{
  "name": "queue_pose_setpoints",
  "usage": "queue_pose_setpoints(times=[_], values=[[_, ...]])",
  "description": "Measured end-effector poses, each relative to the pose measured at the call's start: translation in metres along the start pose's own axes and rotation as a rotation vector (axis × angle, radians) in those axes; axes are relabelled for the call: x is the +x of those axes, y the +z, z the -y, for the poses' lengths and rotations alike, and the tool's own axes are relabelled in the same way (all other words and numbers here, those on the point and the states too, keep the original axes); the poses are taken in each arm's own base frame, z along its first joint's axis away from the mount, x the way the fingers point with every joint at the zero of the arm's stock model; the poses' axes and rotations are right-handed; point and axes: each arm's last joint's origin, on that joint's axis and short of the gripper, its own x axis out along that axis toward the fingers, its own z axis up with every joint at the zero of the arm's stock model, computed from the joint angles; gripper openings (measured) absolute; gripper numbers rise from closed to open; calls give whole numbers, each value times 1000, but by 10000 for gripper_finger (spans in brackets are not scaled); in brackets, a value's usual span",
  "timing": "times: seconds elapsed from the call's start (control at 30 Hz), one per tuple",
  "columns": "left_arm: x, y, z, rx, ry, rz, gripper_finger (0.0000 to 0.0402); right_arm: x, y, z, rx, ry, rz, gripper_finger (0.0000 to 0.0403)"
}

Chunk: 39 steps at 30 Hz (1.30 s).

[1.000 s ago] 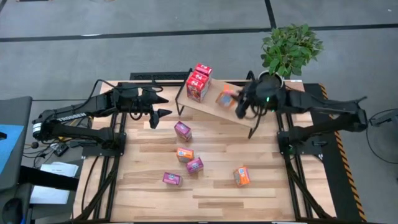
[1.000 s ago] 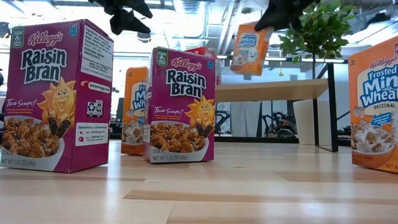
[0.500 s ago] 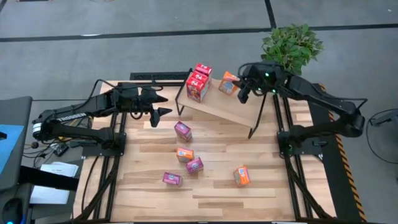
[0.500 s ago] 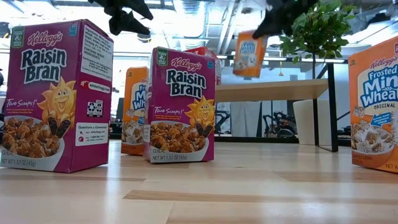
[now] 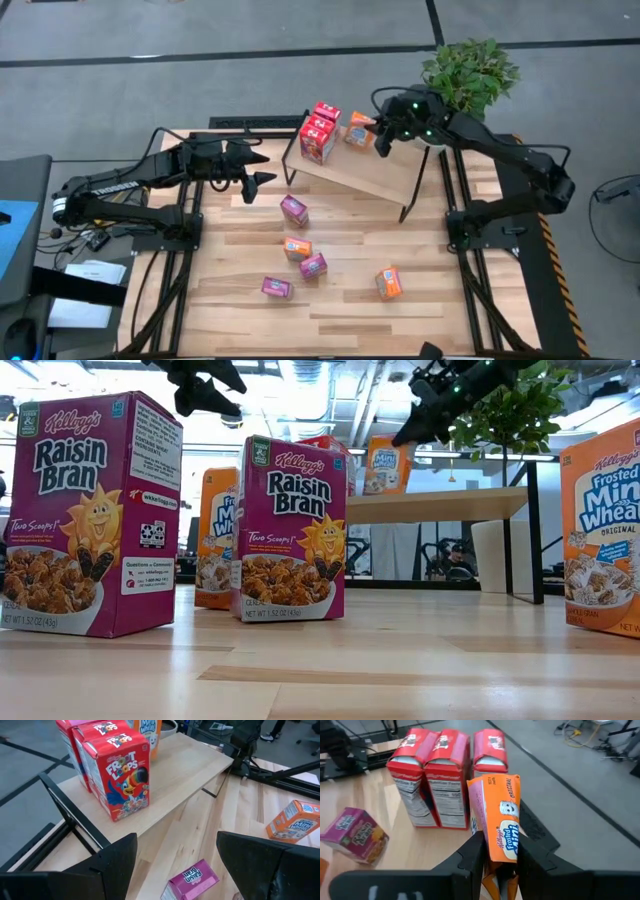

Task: Stack cereal on shelf
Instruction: Put the top orange cereal box on the shelf

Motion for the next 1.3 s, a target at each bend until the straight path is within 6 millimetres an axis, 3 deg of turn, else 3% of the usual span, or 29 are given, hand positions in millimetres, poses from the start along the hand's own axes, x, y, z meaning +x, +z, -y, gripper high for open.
queue_pose_setpoints(times=[0.53,1.3], values=[[0,0,-1,10,27,3,266,8,-2,1,-13,9,-15,125],[0,0,-2,2,51,8,266,8,-2,0,-6,28,-10,242]])
